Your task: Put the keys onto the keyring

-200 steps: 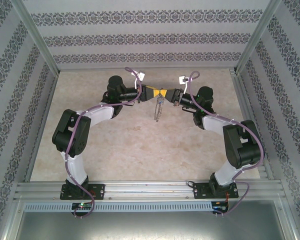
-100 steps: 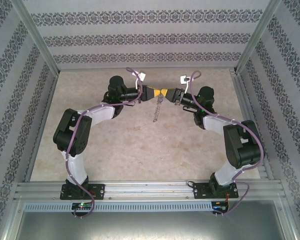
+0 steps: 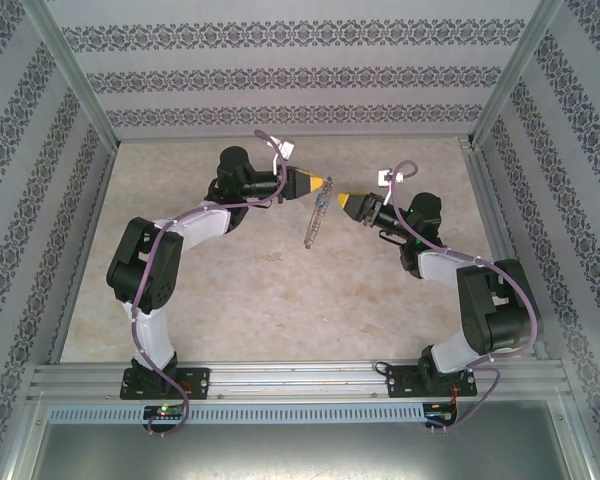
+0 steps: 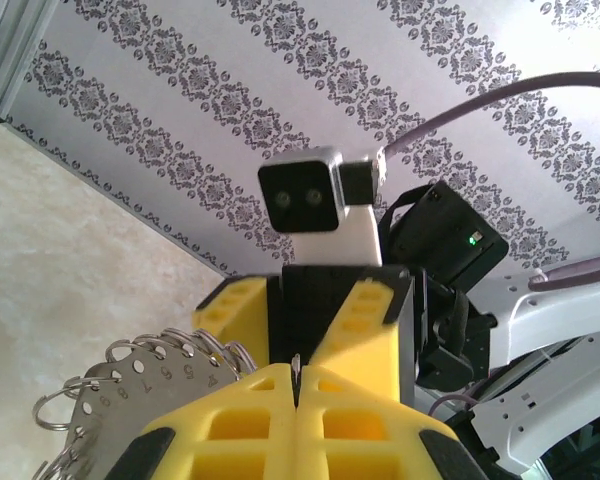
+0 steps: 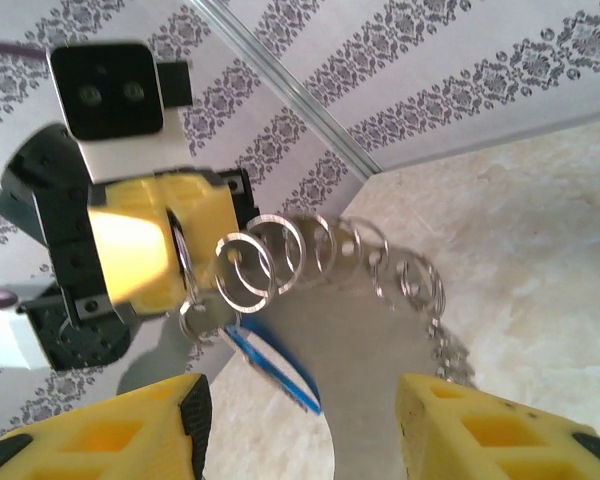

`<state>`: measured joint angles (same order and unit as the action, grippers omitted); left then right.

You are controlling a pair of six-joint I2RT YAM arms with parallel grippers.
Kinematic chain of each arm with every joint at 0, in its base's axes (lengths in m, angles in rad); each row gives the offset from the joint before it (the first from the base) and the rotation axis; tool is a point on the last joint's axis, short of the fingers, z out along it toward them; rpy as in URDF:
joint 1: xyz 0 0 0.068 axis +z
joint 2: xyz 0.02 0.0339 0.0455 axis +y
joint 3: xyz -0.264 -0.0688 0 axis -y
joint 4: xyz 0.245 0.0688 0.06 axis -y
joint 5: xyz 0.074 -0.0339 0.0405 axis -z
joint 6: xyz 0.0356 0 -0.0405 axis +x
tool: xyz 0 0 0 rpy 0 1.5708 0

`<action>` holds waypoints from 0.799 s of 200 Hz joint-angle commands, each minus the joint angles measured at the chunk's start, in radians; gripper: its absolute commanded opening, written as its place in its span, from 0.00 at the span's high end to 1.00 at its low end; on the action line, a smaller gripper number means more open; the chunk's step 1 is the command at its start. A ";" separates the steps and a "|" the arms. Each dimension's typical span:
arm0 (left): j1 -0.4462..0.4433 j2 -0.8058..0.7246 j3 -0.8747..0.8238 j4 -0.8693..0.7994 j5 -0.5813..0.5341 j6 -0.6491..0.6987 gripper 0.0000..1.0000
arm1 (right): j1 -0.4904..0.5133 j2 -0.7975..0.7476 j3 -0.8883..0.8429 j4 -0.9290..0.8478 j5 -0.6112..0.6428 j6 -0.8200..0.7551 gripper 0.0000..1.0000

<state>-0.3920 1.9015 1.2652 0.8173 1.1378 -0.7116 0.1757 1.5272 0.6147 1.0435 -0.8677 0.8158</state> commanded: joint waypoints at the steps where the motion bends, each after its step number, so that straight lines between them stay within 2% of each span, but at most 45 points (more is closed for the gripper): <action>1: -0.008 -0.022 0.043 -0.005 0.027 0.028 1.00 | 0.034 -0.018 -0.019 0.026 0.013 -0.094 0.48; 62: -0.009 -0.027 0.066 -0.063 0.034 0.052 1.00 | 0.081 -0.028 0.009 -0.062 0.081 -0.219 0.48; 160: -0.018 -0.032 0.088 -0.119 0.029 0.084 1.00 | 0.120 0.032 0.090 -0.062 0.082 -0.240 0.50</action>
<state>-0.3935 1.9011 1.3121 0.6949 1.1519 -0.6552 0.2810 1.5364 0.6678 0.9604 -0.7929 0.6075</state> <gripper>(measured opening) 0.050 0.508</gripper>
